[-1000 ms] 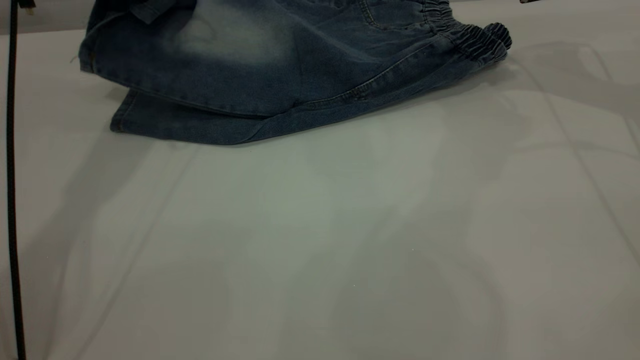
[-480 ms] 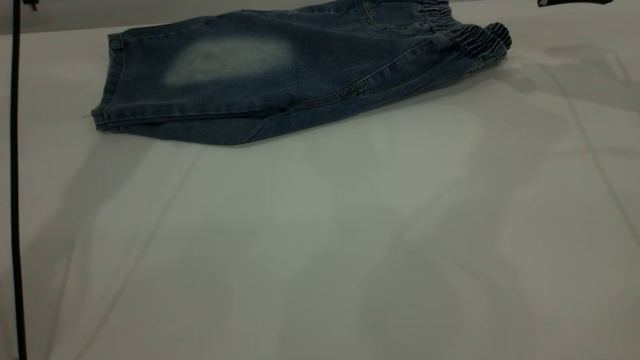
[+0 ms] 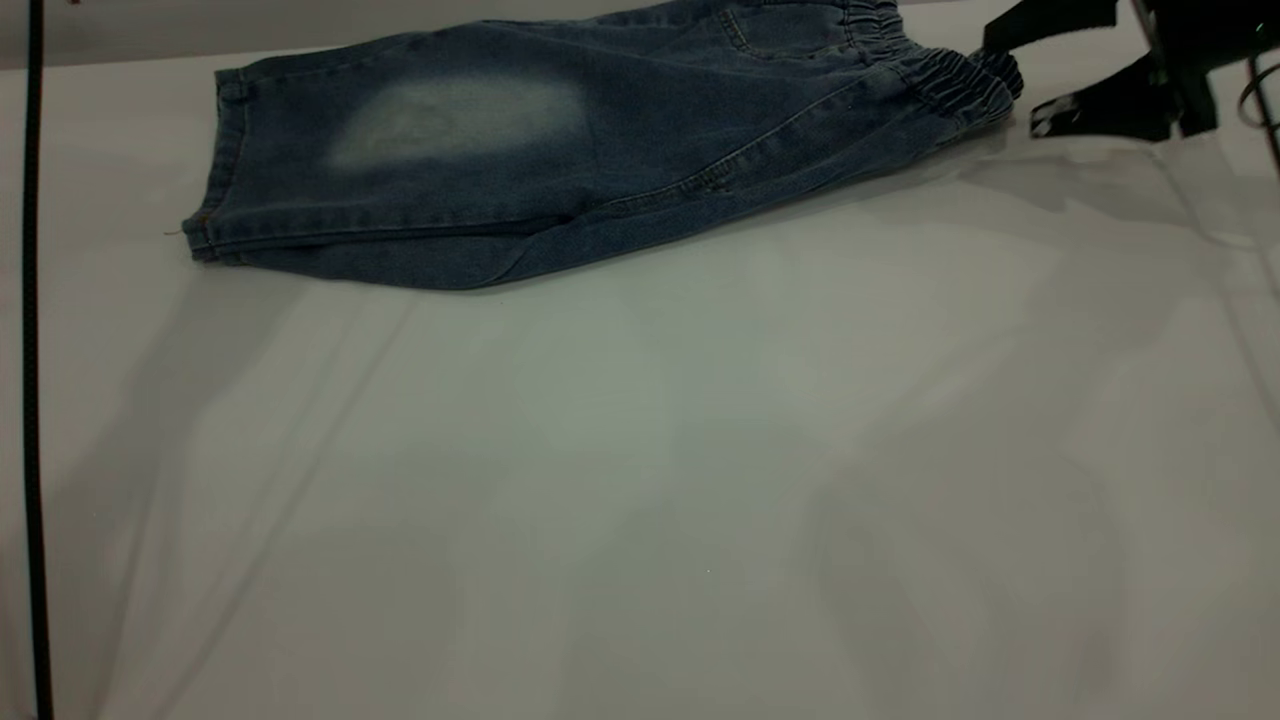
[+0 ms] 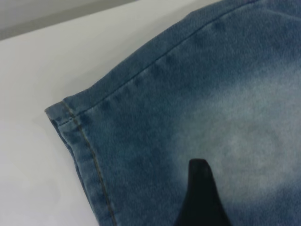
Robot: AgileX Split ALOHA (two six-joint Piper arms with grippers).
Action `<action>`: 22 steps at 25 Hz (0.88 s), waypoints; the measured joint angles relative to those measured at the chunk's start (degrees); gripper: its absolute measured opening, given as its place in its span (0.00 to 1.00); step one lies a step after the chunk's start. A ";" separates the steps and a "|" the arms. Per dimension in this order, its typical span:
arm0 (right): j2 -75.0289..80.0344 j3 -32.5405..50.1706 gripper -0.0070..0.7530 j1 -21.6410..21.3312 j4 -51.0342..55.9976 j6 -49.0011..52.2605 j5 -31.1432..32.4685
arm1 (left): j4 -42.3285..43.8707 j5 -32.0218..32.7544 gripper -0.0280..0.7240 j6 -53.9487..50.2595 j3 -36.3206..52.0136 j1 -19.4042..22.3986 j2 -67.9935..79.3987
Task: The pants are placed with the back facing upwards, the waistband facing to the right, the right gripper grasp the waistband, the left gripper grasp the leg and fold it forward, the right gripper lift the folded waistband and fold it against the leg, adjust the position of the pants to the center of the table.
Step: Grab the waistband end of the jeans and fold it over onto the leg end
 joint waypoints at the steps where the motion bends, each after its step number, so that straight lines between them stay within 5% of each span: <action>1: 0.83 0.00 0.75 0.00 1.34 -0.49 0.01 | 0.00 -0.07 0.65 0.00 0.00 0.00 0.00; 22: 6.68 -4.17 0.75 2.32 10.11 -2.89 -2.08 | 0.07 -0.96 0.65 0.00 0.00 0.00 0.05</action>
